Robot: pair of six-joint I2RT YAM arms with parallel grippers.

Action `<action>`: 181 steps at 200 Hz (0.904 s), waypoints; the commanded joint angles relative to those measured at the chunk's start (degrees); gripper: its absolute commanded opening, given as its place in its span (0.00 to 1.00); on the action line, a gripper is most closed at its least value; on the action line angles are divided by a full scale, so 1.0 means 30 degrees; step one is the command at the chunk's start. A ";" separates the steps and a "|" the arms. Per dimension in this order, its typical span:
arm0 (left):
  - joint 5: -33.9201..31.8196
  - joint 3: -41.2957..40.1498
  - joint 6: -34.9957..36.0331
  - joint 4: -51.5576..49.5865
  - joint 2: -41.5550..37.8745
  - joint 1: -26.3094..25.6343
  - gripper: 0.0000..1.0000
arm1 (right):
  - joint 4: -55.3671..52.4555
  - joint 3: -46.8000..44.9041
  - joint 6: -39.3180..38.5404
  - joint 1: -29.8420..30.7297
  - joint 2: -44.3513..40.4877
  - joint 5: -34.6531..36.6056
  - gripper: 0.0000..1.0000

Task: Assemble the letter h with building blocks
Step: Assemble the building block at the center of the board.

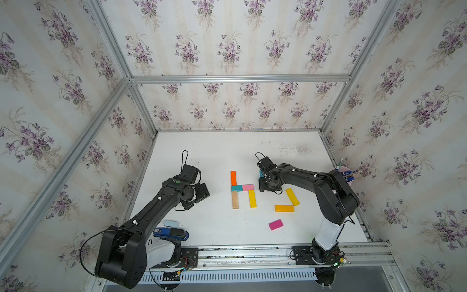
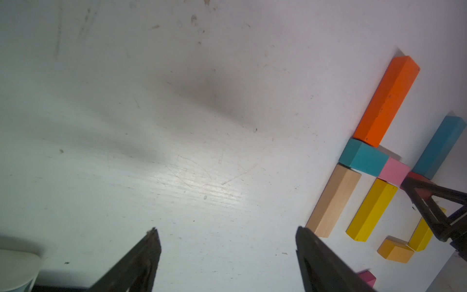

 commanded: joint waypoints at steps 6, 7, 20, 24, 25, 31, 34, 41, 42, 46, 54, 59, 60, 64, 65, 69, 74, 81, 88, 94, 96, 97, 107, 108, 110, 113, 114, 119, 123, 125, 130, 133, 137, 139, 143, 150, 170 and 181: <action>-0.0027 0.0133 0.0070 -0.0033 0.0043 0.0016 0.86 | -0.0794 -0.0200 -0.0218 0.0005 -0.0041 -0.0050 0.75; -0.0027 0.0137 0.0073 -0.0033 0.0038 0.0026 0.86 | -0.0795 -0.0208 -0.0212 0.0005 -0.0058 -0.0080 0.75; -0.0029 0.0166 0.0077 -0.0061 0.0052 0.0030 0.86 | -0.0781 -0.0194 -0.0271 -0.0010 -0.0183 -0.0215 0.77; -0.0027 0.0188 0.0077 -0.0062 0.0019 0.0014 0.86 | -0.0767 -0.0212 -0.0300 0.0004 -0.0224 -0.0283 0.78; -0.0027 0.0193 0.0077 -0.0062 0.0026 0.0025 0.86 | -0.0767 -0.0199 -0.0297 0.0005 -0.0252 -0.0284 0.78; -0.0027 0.0199 0.0084 -0.0062 0.0022 0.0032 0.86 | -0.0763 -0.0187 -0.0346 -0.0004 -0.0344 -0.0337 0.79; -0.0027 0.0199 0.0078 -0.0062 0.0005 0.0018 0.86 | -0.0766 -0.0186 -0.0362 0.0004 -0.0391 -0.0365 0.79; -0.0031 0.0213 0.0042 -0.0062 0.0036 0.0021 0.86 | -0.0774 -0.0209 -0.0391 0.0025 -0.0532 -0.0441 0.81; -0.0029 0.0220 0.0045 -0.0062 0.0049 0.0028 0.86 | -0.0770 -0.0198 -0.0416 0.0015 -0.0538 -0.0436 0.81; -0.0027 0.0222 0.0047 -0.0062 0.0046 0.0030 0.86 | -0.0765 -0.0214 -0.0428 0.0019 -0.0627 -0.0460 0.81; -0.0027 0.0235 0.0047 -0.0034 0.0042 0.0005 0.86 | -0.0780 -0.0244 -0.0417 0.0016 -0.0741 -0.0385 0.82; 0.0000 0.0256 0.0027 -0.0018 0.0074 0.0022 0.86 | -0.0802 -0.0190 -0.0393 0.0033 -0.0771 -0.0305 0.82; 0.0001 0.0257 0.0037 -0.0011 0.0068 0.0029 0.86 | -0.0799 -0.0188 -0.0402 0.0034 -0.0761 -0.0280 0.82; 0.0002 0.0270 0.0019 -0.0002 0.0104 0.0021 0.86 | -0.0847 -0.0199 -0.0392 0.0025 -0.0743 -0.0258 0.81; 0.0002 0.0264 0.0019 -0.0003 0.0097 0.0014 0.86 | -0.0865 -0.0193 -0.0401 0.0015 -0.0732 -0.0257 0.81; 0.0002 0.0278 0.0020 0.0011 0.0091 0.0015 0.86 | -0.0883 -0.0187 -0.0385 0.0024 -0.0692 -0.0179 0.81; 0.0030 0.0285 -0.0007 0.0024 0.0126 0.0021 0.86 | -0.0912 -0.0144 -0.0362 0.0031 -0.0643 -0.0100 0.81; 0.0057 0.0287 -0.0011 0.0062 0.0127 0.0027 0.86 | -0.1005 -0.0117 -0.0283 0.0026 -0.0511 -0.0007 0.81; 0.0075 0.0289 0.0002 0.0055 0.0161 -0.0012 0.86 | -0.1040 -0.0126 -0.0243 0.0021 -0.0396 0.0103 0.80; 0.0089 0.0287 -0.0011 0.0055 0.0176 0.0006 0.86 | -0.1079 -0.0121 -0.0208 0.0005 -0.0272 0.0220 0.80; 0.0090 0.0301 -0.0011 0.0069 0.0178 -0.0008 0.86 | -0.1072 -0.0133 -0.0206 0.0005 -0.0235 0.0251 0.80; 0.0090 0.0309 -0.0011 0.0062 0.0164 0.0000 0.86 | -0.1080 -0.0131 -0.0206 0.0005 -0.0229 0.0261 0.80; 0.0075 0.0316 0.0032 0.0026 0.0140 -0.0005 0.86 | -0.1067 -0.0166 -0.0130 -0.0024 -0.0164 0.0455 0.80; 0.0068 0.0316 0.0040 0.0026 0.0130 0.0016 0.86 | -0.1063 -0.0162 -0.0109 -0.0024 -0.0149 0.0466 0.80; 0.0062 0.0316 0.0046 0.0011 0.0152 0.0017 0.86 | -0.1060 -0.0165 -0.0079 -0.0039 -0.0138 0.0481 0.80; 0.0046 0.0316 0.0047 0.0002 0.0164 -0.0003 0.86 | -0.1085 -0.0169 -0.0065 -0.0037 -0.0135 0.0543 0.80; 0.0039 0.0331 0.0062 -0.0001 0.0172 0.0002 0.86 | -0.1072 -0.0178 -0.0048 -0.0060 -0.0135 0.0554 0.80; 0.0032 0.0342 0.0077 -0.0032 0.0164 0.0020 0.86 | -0.1076 -0.0185 -0.0014 -0.0112 -0.0135 0.0618 0.80; 0.0031 0.0369 0.0104 -0.0053 0.0154 0.0013 0.86 | -0.1077 -0.0203 -0.0016 -0.0138 -0.0157 0.0612 0.80; 0.0002 0.0359 0.0120 -0.0060 0.0165 0.0009 0.86 | -0.1079 -0.0190 0.0010 -0.0155 -0.0162 0.0620 0.79; 0.0007 0.0400 0.0149 -0.0090 0.0160 0.0013 0.86 | -0.1068 -0.0193 0.0010 -0.0185 -0.0171 0.0644 0.79; 0.0028 0.0389 0.0152 -0.0091 0.0176 -0.0003 0.86 | -0.1086 -0.0213 0.0026 -0.0231 -0.0176 0.0651 0.79; 0.0031 0.0417 0.0136 -0.0095 0.0186 0.0014 0.86 | -0.1043 -0.0210 0.0028 -0.0257 -0.0214 0.0652 0.79; 0.0031 0.0429 0.0143 -0.0115 0.0166 0.0016 0.86 | -0.1055 -0.0207 0.0021 -0.0258 -0.0220 0.0652 0.79; 0.0028 0.0433 0.0136 -0.0113 0.0185 0.0002 0.86 | -0.1057 -0.0189 0.0013 -0.0284 -0.0248 0.0658 0.79; 0.0031 0.0433 0.0146 -0.0099 0.0172 -0.0004 0.86 | -0.1068 -0.0187 -0.0013 -0.0280 -0.0252 0.0678 0.79; 0.0003 0.0433 0.0121 -0.0076 0.0175 0.0022 0.86 | -0.1098 -0.0129 -0.0058 -0.0372 -0.0223 0.0683 0.79; 0.0026 0.0378 0.0079 -0.0055 0.0158 0.0010 0.86 | -0.1045 -0.0161 -0.0126 -0.0376 -0.0222 0.0566 0.79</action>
